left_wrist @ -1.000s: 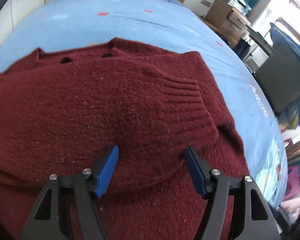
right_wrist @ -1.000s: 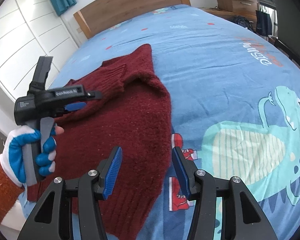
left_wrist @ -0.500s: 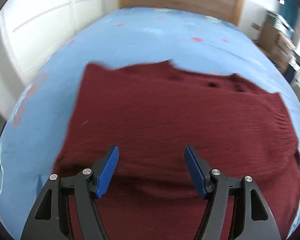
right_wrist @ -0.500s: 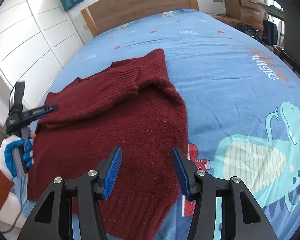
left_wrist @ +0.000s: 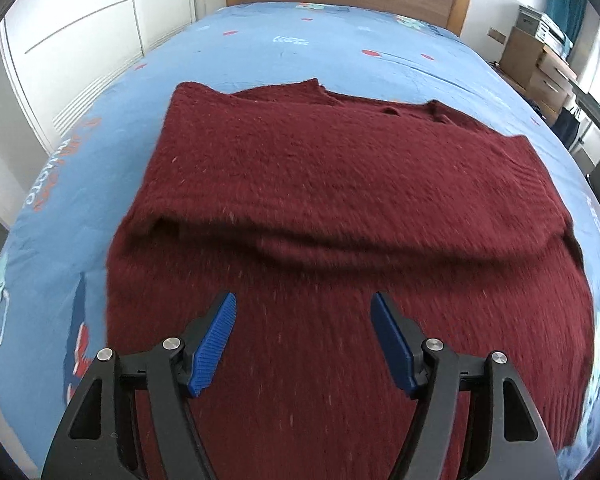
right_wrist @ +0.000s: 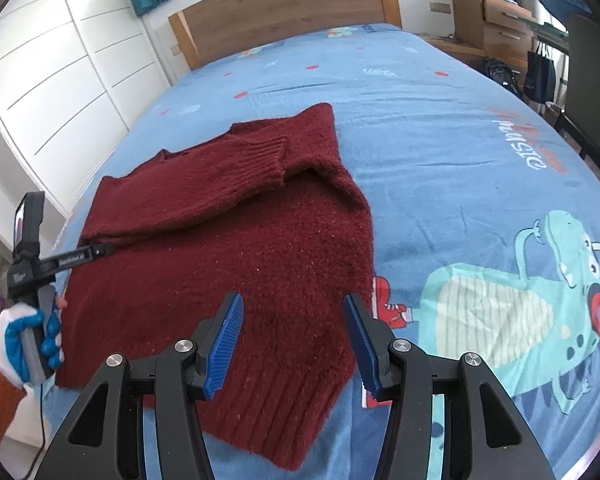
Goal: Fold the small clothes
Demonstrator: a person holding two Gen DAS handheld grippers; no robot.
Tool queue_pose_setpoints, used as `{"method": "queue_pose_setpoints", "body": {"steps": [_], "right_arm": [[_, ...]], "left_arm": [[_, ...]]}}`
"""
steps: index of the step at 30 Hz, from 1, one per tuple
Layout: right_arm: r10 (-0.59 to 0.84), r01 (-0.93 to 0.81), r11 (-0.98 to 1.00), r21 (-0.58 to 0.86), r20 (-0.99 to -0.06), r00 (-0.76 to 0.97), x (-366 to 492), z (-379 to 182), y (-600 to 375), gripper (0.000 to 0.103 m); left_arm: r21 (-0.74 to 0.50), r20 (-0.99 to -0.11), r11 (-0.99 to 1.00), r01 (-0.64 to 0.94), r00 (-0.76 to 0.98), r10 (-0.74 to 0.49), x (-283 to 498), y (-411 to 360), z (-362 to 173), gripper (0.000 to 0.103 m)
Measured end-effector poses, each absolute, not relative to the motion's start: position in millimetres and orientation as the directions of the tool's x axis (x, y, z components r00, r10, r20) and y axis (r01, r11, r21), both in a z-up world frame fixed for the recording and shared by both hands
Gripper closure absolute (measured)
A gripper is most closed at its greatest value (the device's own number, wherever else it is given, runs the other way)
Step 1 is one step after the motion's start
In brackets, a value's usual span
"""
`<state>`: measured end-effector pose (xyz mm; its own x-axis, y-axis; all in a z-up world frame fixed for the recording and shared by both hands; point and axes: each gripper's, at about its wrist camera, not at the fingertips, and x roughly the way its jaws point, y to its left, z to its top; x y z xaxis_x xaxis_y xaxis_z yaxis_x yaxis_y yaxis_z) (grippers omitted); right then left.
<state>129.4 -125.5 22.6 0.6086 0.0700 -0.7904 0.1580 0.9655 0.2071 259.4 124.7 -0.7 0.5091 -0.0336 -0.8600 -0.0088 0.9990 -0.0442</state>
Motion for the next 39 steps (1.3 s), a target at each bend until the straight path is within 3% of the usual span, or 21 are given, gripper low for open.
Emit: {"method": "queue_pose_setpoints", "body": {"steps": [23, 39], "right_arm": [[0.041, 0.21, 0.957, 0.2, -0.811, 0.584, 77.1, 27.3, -107.7, 0.038], [-0.004, 0.281, 0.942, 0.186, -0.828, 0.56, 63.2, 23.1, -128.6, 0.036]], "left_arm": [[0.017, -0.824, 0.999, -0.03, 0.566, 0.031, 143.1, 142.4, 40.6, 0.032], [-0.026, -0.877, 0.981, -0.194, 0.475, 0.07, 114.0, 202.3, 3.6, 0.027]]}}
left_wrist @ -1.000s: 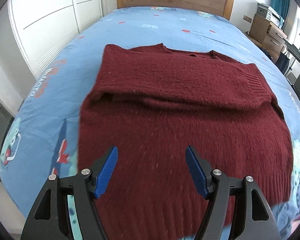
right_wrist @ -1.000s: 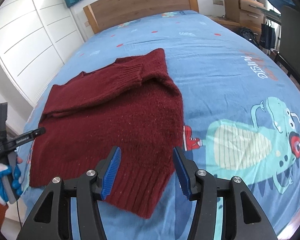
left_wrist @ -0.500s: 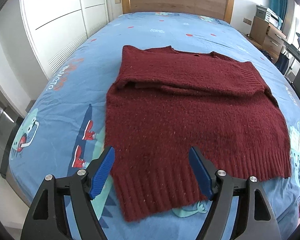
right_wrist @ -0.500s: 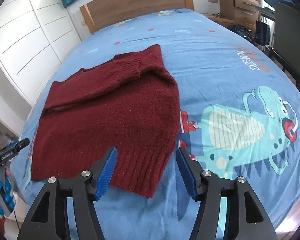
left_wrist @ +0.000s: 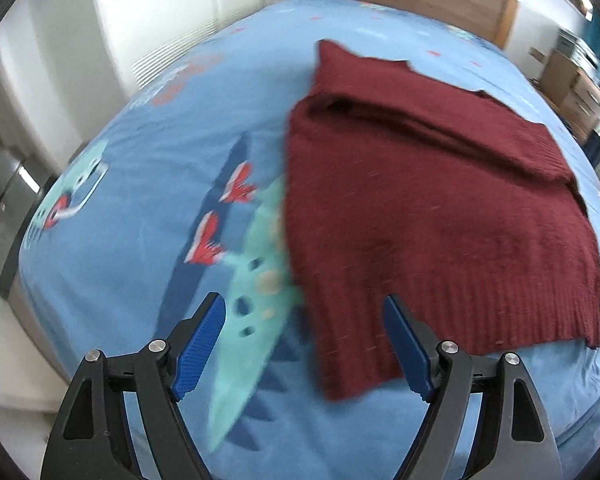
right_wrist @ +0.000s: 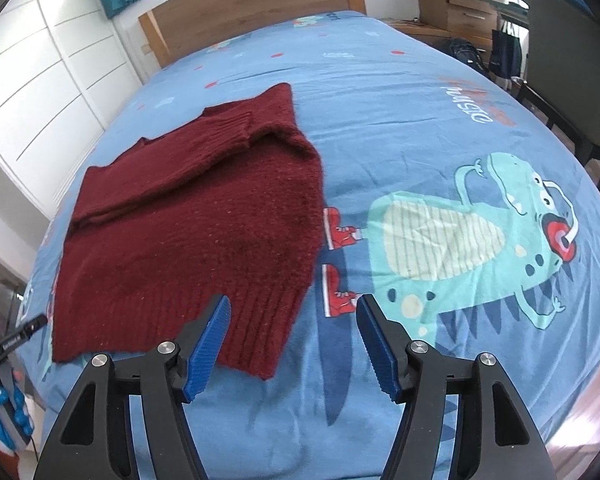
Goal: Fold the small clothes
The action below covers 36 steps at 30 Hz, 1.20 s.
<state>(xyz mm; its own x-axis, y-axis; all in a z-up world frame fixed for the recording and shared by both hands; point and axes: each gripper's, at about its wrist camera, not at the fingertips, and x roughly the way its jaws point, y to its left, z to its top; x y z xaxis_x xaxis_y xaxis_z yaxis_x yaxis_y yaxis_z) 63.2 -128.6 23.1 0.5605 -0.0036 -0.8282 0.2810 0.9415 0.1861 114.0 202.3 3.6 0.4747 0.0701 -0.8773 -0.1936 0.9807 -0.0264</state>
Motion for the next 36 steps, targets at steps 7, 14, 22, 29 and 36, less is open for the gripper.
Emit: {"method": "queue_pose_setpoints", "body": {"steps": [7, 14, 22, 29, 36], "right_arm": [[0.029, 0.294, 0.928, 0.23, -0.83, 0.557, 61.4, 10.9, -137.1, 0.035], [0.093, 0.266, 0.925, 0.271, -0.841, 0.534, 66.1, -10.0, -131.3, 0.035], [0.15, 0.238, 0.922, 0.304, -0.85, 0.505, 76.0, -28.9, -125.1, 0.035], [0.182, 0.246, 0.91, 0.334, -0.854, 0.487, 80.9, -41.0, -132.6, 0.035], [0.247, 0.204, 0.907, 0.368, -0.859, 0.45, 96.9, -55.2, -128.0, 0.035]], "left_arm": [[-0.057, -0.893, 0.959, -0.279, 0.444, 0.076, 100.7, 236.1, 2.2, 0.027], [-0.17, -0.906, 0.946, -0.275, 0.42, -0.041, 99.8, 240.1, -1.4, 0.027], [-0.288, -0.908, 0.932, -0.22, 0.371, -0.193, 118.5, 219.3, -18.7, 0.027], [-0.328, -0.908, 0.915, -0.236, 0.347, -0.236, 127.2, 224.2, -29.5, 0.028], [-0.429, -0.873, 0.878, -0.212, 0.345, -0.344, 135.5, 224.4, -34.2, 0.028]]}}
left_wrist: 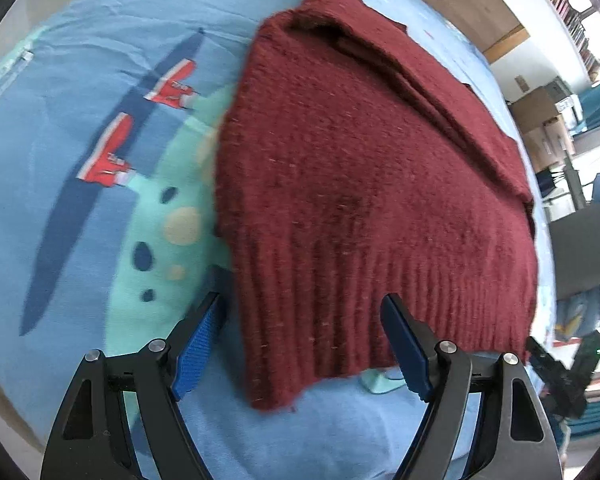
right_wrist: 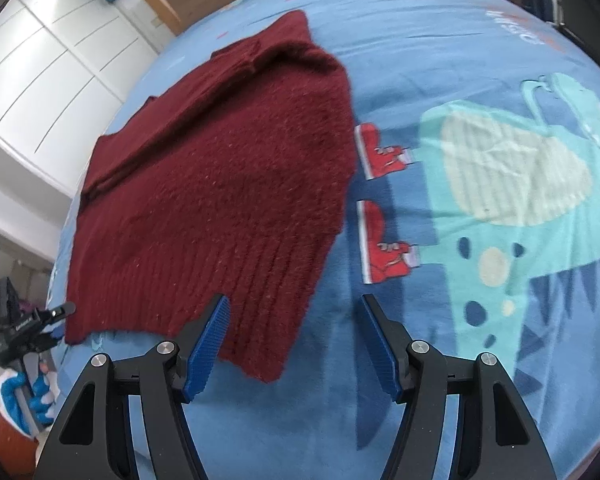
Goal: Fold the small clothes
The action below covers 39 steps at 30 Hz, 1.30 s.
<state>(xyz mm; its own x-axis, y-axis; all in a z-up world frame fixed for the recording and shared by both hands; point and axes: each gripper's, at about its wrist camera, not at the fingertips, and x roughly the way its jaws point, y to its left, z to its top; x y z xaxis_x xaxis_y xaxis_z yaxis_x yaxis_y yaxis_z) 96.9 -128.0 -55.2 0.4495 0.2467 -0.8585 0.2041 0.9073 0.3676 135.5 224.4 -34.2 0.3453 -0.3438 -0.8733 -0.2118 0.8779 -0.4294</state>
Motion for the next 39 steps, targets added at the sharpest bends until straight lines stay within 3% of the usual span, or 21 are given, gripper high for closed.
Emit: {"method": "queue_pose_setpoints", "body": {"steps": [6, 10, 13, 17, 22, 25, 29, 33, 35, 39], "right_arm": [[0.288, 0.175, 0.904, 0.39, -0.859, 0.424, 103.8, -62.0, -122.5, 0.034], [0.301, 0.159, 0.904, 0.396, -0.856, 0.421, 107.4, -63.5, -118.9, 0.034], [0.307, 0.141, 0.907, 0.397, -0.853, 0.422, 112.6, -62.5, -115.4, 0.038], [0.345, 0.124, 0.895, 0.429, -0.839, 0.42, 120.5, -66.2, -109.9, 0.05], [0.389, 0.131, 0.867, 0.481, -0.816, 0.427, 130.3, -72.5, -108.4, 0.052], [0.411, 0.14, 0.848, 0.512, -0.801, 0.435, 129.2, -73.8, -113.6, 0.059], [0.436, 0.175, 0.812, 0.556, -0.779, 0.451, 125.0, -78.4, -125.8, 0.074], [0.454, 0.163, 0.808, 0.566, -0.775, 0.44, 126.0, -79.3, -122.1, 0.086], [0.464, 0.145, 0.81, 0.568, -0.773, 0.433, 126.0, -78.3, -117.2, 0.088], [0.469, 0.13, 0.813, 0.568, -0.77, 0.433, 123.9, -76.3, -113.8, 0.09]], "left_arm": [[-0.586, -0.792, 0.781, -0.217, 0.358, -0.495, 143.3, 232.9, -40.1, 0.028], [-0.629, -0.762, 0.744, -0.224, 0.363, -0.536, 141.6, 239.2, -40.6, 0.029], [-0.652, -0.746, 0.723, -0.23, 0.367, -0.556, 142.2, 244.0, -42.1, 0.029], [-0.696, -0.71, 0.676, -0.241, 0.375, -0.596, 139.5, 250.1, -44.4, 0.029], [-0.739, -0.669, 0.63, -0.239, 0.375, -0.642, 137.0, 248.2, -49.0, 0.029], [-0.752, -0.655, 0.611, -0.246, 0.378, -0.654, 136.5, 254.6, -49.9, 0.031], [-0.758, -0.65, 0.594, -0.269, 0.392, -0.651, 129.2, 264.1, -51.5, 0.041], [-0.756, -0.654, 0.581, -0.303, 0.4, -0.642, 123.3, 274.1, -55.1, 0.062], [-0.755, -0.656, 0.572, -0.321, 0.401, -0.639, 121.1, 277.2, -57.7, 0.073], [-0.758, -0.652, 0.557, -0.339, 0.398, -0.645, 118.5, 282.8, -62.4, 0.087]]}}
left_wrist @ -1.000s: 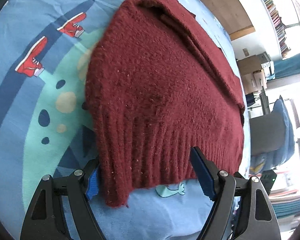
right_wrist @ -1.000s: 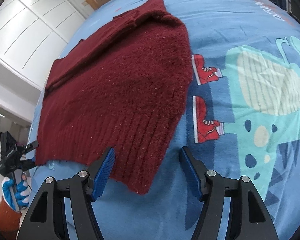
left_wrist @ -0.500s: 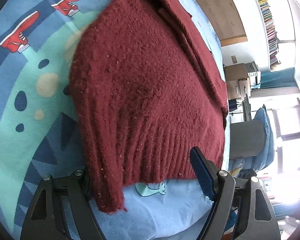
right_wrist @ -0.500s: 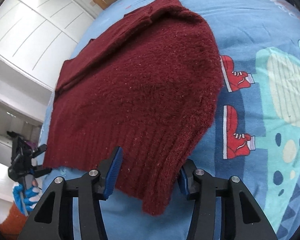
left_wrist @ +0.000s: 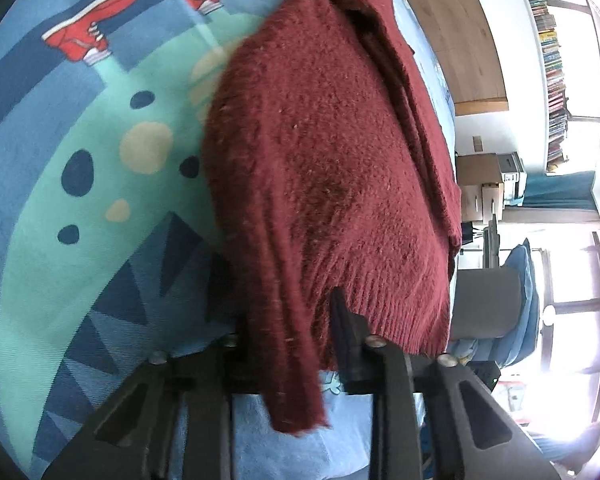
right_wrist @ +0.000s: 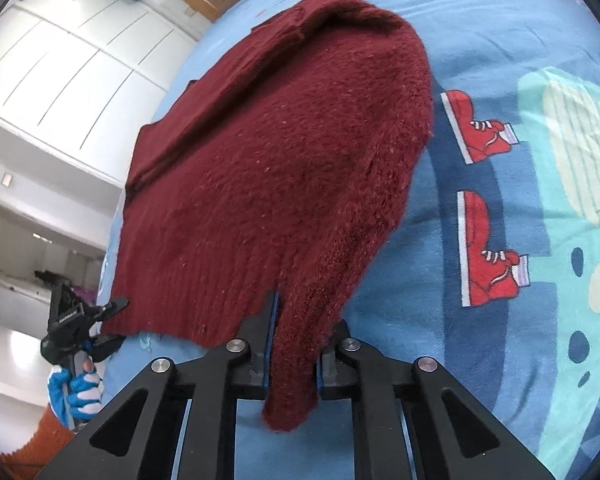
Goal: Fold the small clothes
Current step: 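Grasp the hem with the right gripper while the left gripper grasps beside it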
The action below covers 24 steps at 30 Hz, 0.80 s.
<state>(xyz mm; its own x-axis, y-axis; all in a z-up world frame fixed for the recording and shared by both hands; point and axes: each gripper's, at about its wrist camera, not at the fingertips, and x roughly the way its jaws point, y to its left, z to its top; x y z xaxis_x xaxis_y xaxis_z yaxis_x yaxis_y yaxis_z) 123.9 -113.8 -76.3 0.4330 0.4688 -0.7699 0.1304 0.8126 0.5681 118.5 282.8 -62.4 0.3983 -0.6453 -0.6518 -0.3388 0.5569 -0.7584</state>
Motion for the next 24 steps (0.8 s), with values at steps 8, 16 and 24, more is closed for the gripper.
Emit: {"method": "queue_pose_setpoints", "body": {"steps": [8, 16, 24], "right_arm": [[0.48, 0.134, 0.796, 0.591, -0.75, 0.455, 122.7, -74.4, -118.9, 0.093], [0.509, 0.126, 0.75, 0.649, -0.688, 0.516, 126.8, -55.6, -135.8, 0.093], [0.5, 0.036, 0.749, 0.662, -0.6, 0.625, 153.9, 2.1, -148.1, 0.093]], "left_arm": [[-0.754, -0.656, 0.575, -0.318, 0.408, -0.635, 119.8, 276.7, -56.1, 0.095], [-0.784, -0.612, 0.565, -0.258, 0.476, -0.632, 136.2, 283.2, -19.1, 0.095], [-0.816, -0.535, 0.561, -0.144, 0.555, -0.636, 175.0, 281.9, 40.4, 0.095]]}}
